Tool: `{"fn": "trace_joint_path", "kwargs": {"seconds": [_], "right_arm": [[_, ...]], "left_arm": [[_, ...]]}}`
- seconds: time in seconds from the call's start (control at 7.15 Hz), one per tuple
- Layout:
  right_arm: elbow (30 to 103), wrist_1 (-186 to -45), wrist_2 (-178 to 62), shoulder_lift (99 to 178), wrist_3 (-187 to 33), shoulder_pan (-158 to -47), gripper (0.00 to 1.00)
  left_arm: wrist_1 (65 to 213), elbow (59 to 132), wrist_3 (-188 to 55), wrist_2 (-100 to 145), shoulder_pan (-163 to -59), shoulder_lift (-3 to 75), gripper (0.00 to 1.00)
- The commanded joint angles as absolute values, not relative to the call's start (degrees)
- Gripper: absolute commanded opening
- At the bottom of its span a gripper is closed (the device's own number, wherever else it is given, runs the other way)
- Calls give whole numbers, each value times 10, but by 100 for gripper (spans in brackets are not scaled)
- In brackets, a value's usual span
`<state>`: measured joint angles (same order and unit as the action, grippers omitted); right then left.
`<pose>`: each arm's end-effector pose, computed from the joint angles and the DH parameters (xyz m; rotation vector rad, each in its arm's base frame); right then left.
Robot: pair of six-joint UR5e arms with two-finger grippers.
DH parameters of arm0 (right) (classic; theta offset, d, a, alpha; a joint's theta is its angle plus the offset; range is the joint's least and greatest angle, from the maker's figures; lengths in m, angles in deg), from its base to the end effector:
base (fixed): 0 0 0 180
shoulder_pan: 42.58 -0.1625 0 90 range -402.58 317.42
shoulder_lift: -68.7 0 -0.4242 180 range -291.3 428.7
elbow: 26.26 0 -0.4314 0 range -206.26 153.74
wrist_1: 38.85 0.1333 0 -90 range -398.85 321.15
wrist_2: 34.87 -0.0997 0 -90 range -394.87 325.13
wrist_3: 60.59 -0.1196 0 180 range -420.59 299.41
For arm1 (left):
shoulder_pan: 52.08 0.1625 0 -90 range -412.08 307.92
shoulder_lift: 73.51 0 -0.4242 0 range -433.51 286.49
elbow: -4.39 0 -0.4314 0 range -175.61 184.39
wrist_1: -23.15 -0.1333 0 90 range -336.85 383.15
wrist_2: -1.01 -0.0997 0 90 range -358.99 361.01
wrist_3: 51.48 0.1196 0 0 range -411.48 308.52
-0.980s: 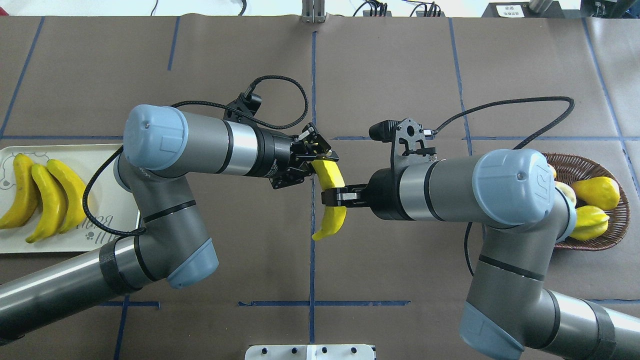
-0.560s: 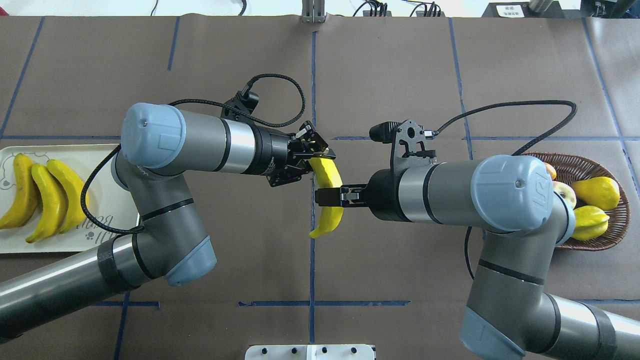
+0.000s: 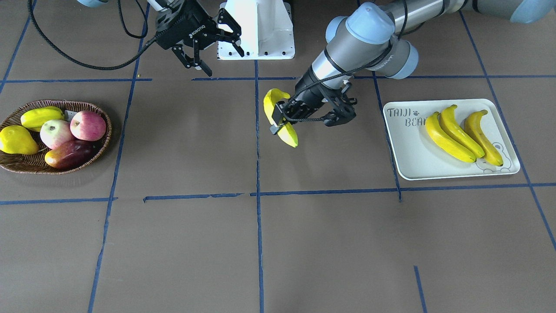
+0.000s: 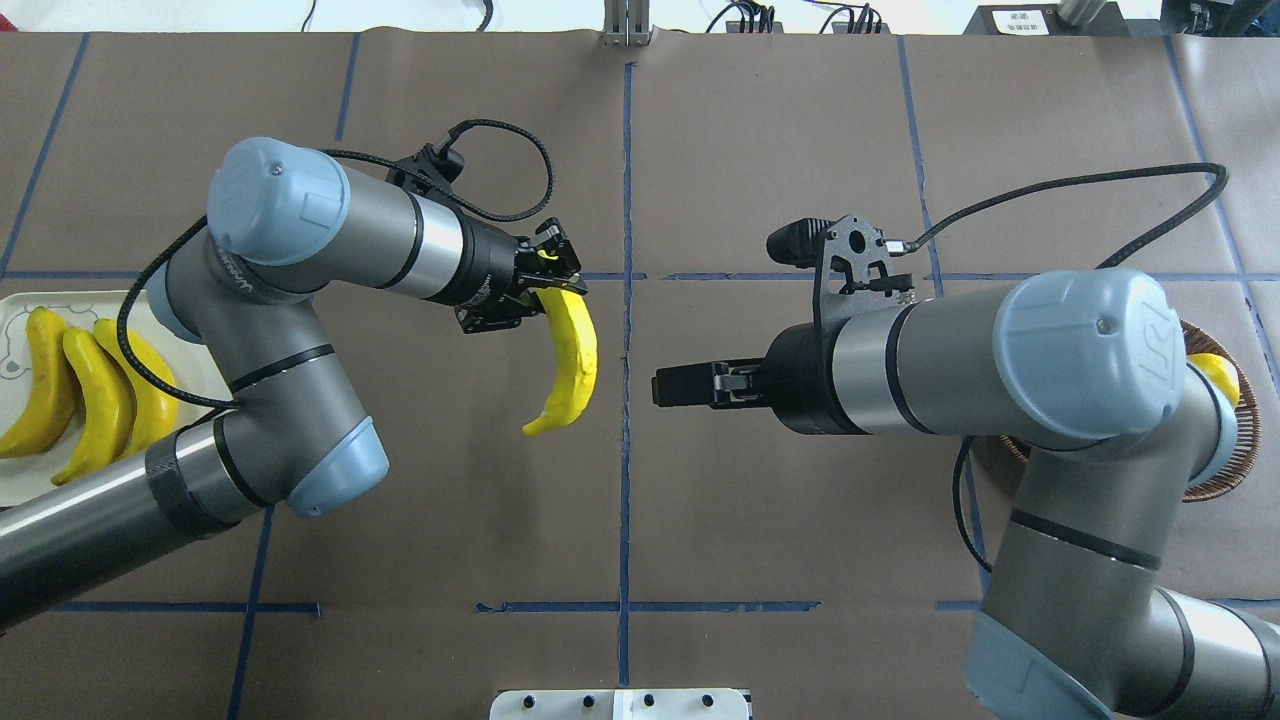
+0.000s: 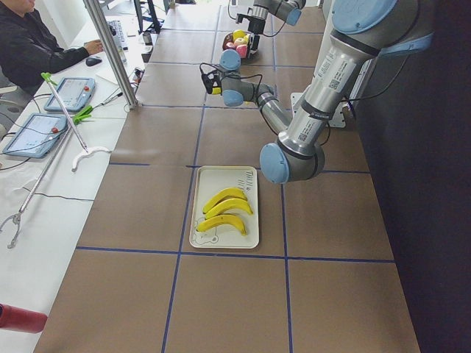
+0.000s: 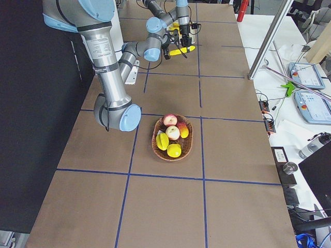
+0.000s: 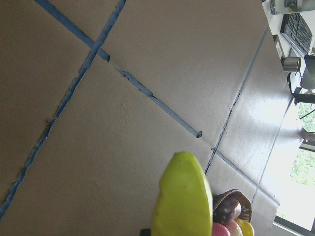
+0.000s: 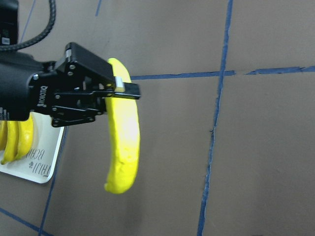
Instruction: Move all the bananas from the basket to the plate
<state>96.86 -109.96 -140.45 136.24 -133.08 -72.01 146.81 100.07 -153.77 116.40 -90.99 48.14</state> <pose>-0.4237 -0.3552 0.1334 0.3006 -1.2750 0.0007 0.4934 -0.5036 0.2029 -0.0948 1.2843 -0.4945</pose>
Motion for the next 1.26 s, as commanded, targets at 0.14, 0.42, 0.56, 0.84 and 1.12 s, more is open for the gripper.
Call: {"fn": "trace_joint_path", "kwargs": {"seconds": [0.14,0.42,0.56,0.84,1.12], "right_arm": [[986,-1164,-1513,1368,-1325,-824,100],[981,-1165,-1514,1369,-1324,-831,100],[979,-1165,-1514,1369,-1324,-834,100],[980,-1193,-1517,1369,-1300,-847,100],[979,-1237,-1519,1370,-1259,-873,100]], "left_arm": [[1372,1060,-1329,1193,-984,324,0],[1333,1062,-1253,1189,-1019,285,0],[1328,1055,-1244,1184,-1022,276,0],[1328,1049,-1242,1149,-1016,248,99],[1328,1062,-1241,1126,-1016,244,100]]}}
